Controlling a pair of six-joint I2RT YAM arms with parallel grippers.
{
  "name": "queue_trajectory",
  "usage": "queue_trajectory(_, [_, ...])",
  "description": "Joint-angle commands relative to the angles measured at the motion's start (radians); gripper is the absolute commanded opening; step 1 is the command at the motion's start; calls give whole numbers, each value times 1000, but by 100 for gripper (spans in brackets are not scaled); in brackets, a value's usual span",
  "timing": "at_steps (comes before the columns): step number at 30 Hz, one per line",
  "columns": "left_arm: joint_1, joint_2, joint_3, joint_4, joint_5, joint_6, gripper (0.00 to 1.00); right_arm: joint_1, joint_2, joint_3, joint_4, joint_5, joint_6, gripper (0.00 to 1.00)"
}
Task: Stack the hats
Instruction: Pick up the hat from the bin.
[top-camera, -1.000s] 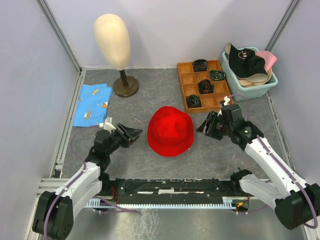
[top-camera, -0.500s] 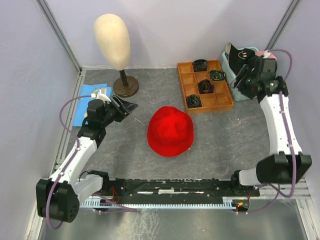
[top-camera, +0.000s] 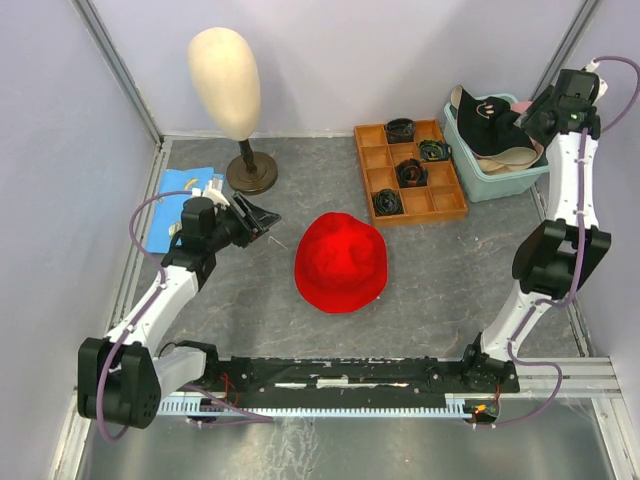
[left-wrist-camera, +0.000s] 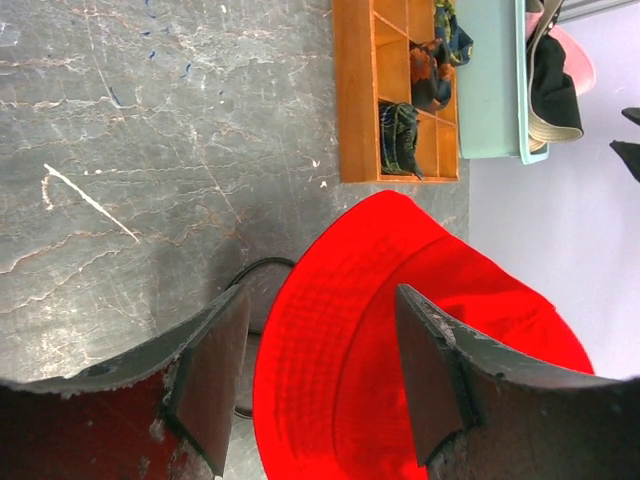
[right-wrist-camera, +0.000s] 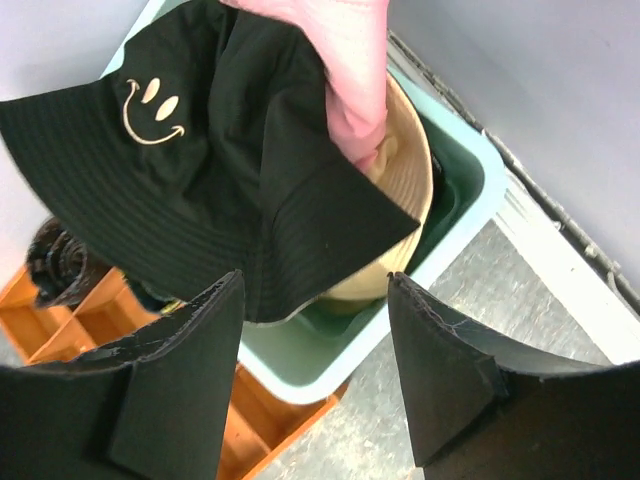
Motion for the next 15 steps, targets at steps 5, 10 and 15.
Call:
queue_trajectory(5, [9, 59, -29, 77, 33, 73, 66, 10, 141, 125, 126, 212, -138, 64])
queue_trajectory(10, [12, 110, -26, 93, 36, 87, 66, 13, 198, 154, 228, 276, -169, 58])
queue_trajectory(15, [13, 164, -25, 113, 50, 94, 66, 16, 280, 234, 248, 333, -180, 60])
